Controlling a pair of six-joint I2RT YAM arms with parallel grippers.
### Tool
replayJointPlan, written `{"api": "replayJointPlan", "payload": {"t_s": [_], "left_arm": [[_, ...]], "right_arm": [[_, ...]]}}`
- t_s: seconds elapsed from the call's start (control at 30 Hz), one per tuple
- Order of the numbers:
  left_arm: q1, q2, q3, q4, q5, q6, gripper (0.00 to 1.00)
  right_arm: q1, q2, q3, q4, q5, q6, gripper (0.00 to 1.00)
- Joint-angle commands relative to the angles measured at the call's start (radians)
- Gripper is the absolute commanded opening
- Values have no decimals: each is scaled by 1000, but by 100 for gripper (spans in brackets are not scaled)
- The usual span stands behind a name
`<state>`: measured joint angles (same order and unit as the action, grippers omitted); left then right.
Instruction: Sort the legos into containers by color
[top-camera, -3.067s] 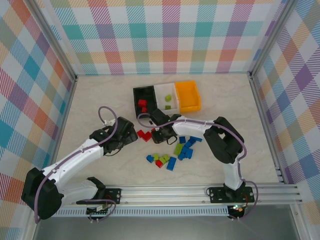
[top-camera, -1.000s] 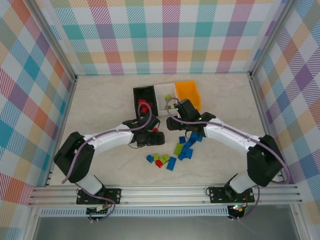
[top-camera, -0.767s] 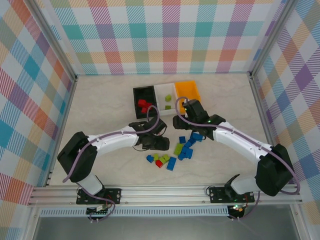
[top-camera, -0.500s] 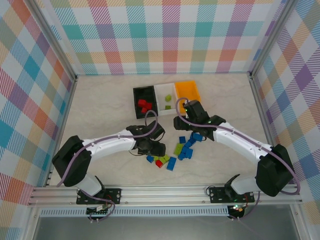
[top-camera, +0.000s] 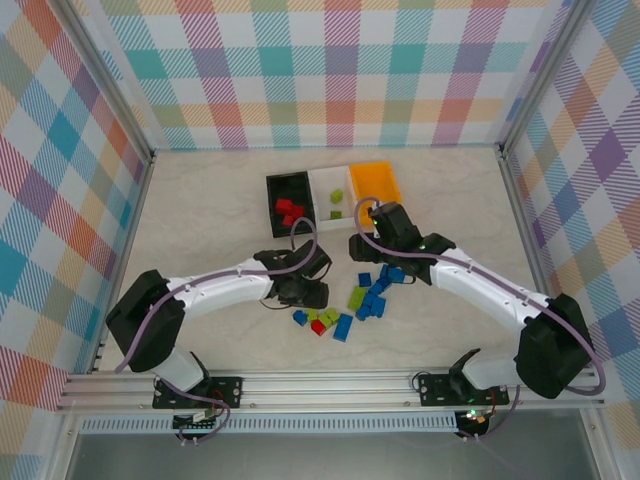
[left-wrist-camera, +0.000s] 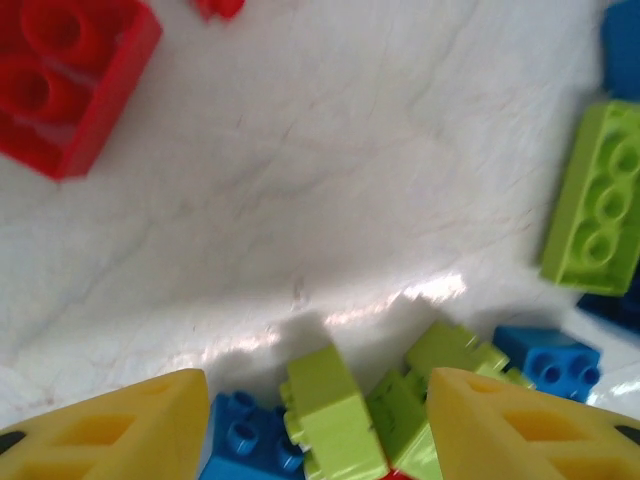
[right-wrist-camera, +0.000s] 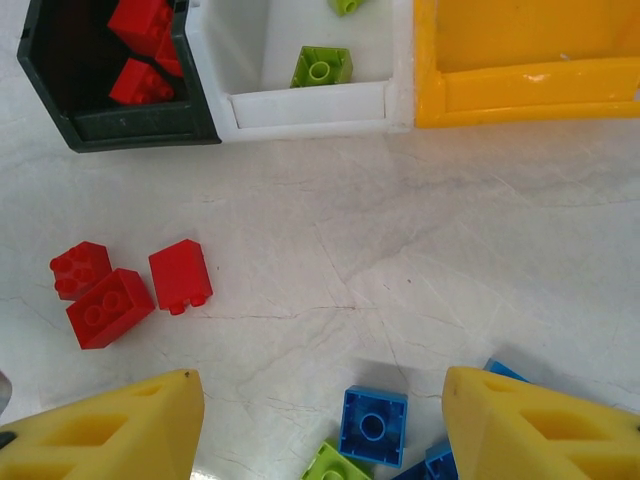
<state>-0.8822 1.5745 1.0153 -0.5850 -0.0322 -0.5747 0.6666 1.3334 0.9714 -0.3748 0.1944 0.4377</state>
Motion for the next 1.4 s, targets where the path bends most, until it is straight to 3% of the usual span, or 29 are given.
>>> {"api": "replayJointPlan", "payload": {"t_s": [0.0, 0.37, 0.57, 0.9, 1.2, 1.37], "left_arm": [[-9, 24, 43, -72, -51, 54, 58], [-85, 106, 5, -88, -67, 42, 45], [-105, 99, -22, -105, -71, 30, 46], [-118, 79, -14, -128, -109, 1, 30], [-51, 78, 140, -122, -152, 20, 24], [25, 173, 403, -80, -204, 67, 23]], "right_arm": [[-6, -30, -19, 11, 19, 9, 65], [-8, -47, -34, 17, 22, 12, 65], [-9, -57, -43, 14, 27, 13, 65], [-11, -55, -54, 27, 20, 24, 65], [-22, -97, -67, 16, 57, 34, 65], [-37, -139, -100, 16, 96, 62, 65]]}}
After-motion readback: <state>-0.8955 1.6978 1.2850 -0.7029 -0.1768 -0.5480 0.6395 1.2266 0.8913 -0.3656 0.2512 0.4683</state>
